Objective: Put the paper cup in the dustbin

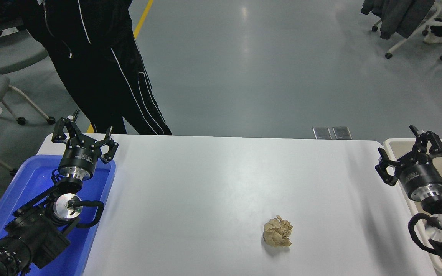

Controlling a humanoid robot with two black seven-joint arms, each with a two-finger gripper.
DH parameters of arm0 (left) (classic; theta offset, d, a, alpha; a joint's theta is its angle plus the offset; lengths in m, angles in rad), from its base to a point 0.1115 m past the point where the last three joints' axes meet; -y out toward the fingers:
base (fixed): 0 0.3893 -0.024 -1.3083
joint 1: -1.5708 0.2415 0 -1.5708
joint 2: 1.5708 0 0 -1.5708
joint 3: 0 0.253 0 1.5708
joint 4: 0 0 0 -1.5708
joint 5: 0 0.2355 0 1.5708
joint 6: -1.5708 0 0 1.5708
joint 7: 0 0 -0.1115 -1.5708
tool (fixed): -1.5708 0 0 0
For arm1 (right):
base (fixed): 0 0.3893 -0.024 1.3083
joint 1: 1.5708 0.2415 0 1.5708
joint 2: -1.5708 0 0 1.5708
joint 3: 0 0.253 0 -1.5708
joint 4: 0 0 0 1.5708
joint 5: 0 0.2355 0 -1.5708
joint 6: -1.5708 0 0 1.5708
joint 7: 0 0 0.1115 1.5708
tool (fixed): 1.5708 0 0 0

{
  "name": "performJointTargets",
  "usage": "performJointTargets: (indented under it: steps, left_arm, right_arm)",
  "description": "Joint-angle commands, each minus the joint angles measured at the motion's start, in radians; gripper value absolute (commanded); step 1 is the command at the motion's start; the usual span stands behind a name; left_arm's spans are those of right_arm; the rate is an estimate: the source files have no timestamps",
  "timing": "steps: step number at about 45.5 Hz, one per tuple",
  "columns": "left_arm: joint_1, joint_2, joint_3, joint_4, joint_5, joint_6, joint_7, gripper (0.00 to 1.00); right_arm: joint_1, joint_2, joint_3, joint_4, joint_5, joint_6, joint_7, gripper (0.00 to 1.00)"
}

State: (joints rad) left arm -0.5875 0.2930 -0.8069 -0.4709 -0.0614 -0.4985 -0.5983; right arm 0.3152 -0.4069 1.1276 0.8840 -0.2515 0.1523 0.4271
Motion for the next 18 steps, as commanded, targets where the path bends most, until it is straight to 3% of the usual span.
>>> performJointTargets:
  steps: [1,18]
  left_arm:
    - [0.0,0.0,0.0,0.0,0.0,0.0,0.0,1.0]
    - [0.0,0.0,0.0,0.0,0.0,0.0,0.0,1.0]
  right_arm:
    - [-0.024,0.05,0.035,0.021,-0.051,0.0,0.091,0.99]
    - [-0.028,0.069,0.026,0.009,-0.061,-0.004,0.091,0.99]
